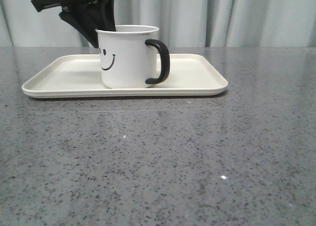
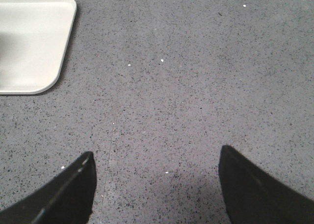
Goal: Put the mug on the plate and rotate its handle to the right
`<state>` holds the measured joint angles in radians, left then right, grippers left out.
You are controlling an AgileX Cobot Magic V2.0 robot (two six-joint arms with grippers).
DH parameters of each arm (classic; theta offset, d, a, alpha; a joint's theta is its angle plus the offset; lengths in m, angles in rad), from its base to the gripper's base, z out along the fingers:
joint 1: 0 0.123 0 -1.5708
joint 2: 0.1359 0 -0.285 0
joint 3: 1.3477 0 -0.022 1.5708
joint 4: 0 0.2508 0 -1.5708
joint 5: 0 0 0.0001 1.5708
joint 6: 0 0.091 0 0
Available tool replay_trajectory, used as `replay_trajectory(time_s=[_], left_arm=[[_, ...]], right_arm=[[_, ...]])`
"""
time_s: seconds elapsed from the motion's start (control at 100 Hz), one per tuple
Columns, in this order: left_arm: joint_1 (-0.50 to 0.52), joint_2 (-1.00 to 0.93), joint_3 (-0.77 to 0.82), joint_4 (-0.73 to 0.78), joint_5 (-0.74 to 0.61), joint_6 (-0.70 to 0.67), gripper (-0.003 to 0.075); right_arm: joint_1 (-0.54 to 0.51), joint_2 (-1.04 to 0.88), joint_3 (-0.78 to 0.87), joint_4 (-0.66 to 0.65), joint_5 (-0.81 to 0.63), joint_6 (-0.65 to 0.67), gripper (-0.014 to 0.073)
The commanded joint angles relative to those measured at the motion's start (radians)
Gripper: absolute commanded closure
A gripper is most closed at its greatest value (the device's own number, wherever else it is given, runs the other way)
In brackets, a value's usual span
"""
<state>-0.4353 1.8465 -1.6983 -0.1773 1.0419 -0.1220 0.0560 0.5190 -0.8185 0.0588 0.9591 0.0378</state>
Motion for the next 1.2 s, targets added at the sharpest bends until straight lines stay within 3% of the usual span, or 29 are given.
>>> replay_trajectory(time_s=[0.0,0.15,0.41,0.72,0.96,1.19], left_arm=[[-0.008,-0.049,-0.028,-0.010,-0.031,0.006,0.0387],[-0.008,-0.053,-0.032,-0.010,-0.052,0.006,0.0269],[-0.008,-0.064,-0.120,-0.010,0.015,0.006,0.0268],[-0.008,-0.188,-0.117,0.060,-0.042,-0.005,0.0268],[0.004,-0.340,-0.015,0.192,-0.047,-0.049,0.0268],[0.125,-0.528,0.183,0.207,-0.093,-0.059,0.0268]], right_arm=[[0.002,0.014,-0.033,-0.004,-0.064,-0.002,0.0063],[0.002,0.014,-0.033,-0.004,-0.064,-0.002,0.0063],[0.002,0.014,-0.033,-0.004,-0.064,-0.002,0.0063],[0.002,0.014,-0.033,-0.004,-0.063,-0.002,0.0063],[0.002,0.014,-0.033,-0.004,-0.063,-0.002,0.0063],[0.002,0.014,-0.033,-0.004,-0.063,-0.002,0.0063]])
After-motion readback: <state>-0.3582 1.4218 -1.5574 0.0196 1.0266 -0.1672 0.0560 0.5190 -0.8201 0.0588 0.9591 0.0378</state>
